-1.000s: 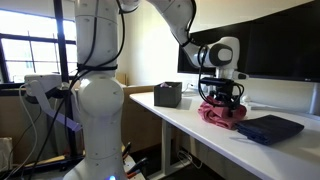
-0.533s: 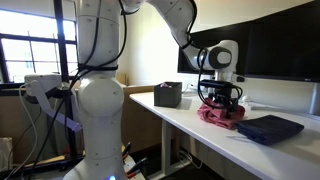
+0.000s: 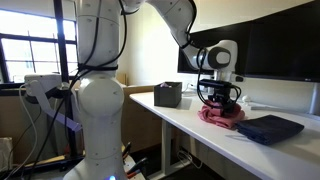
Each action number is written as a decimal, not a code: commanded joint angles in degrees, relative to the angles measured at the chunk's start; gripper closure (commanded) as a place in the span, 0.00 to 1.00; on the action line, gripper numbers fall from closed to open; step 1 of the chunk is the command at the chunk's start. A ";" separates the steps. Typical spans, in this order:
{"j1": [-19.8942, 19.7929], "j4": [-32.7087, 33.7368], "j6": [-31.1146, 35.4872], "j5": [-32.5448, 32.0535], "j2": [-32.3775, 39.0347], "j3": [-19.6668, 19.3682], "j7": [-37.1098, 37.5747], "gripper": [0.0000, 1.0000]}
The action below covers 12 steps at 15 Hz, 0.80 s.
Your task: Put the clothes in the box
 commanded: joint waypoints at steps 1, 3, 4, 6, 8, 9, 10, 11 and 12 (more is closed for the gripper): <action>-0.58 -1.09 1.25 2.45 0.61 0.36 -2.83 0.89; -0.58 -0.98 1.03 3.17 0.54 0.42 -3.18 0.91; -0.58 -0.85 0.92 3.39 0.49 0.43 -3.04 0.92; -0.56 -0.49 0.56 3.39 0.34 0.41 -2.61 0.89; -0.45 0.03 0.06 3.24 -0.11 0.48 -1.99 0.89; -0.32 0.29 -0.19 2.91 -0.50 0.54 -1.36 0.90; -0.04 0.82 -0.99 2.66 -1.36 0.75 -0.37 0.90; 0.34 1.49 -1.65 2.29 -2.15 1.06 0.75 0.89; 0.66 2.22 -2.58 2.89 -3.00 1.47 1.07 0.89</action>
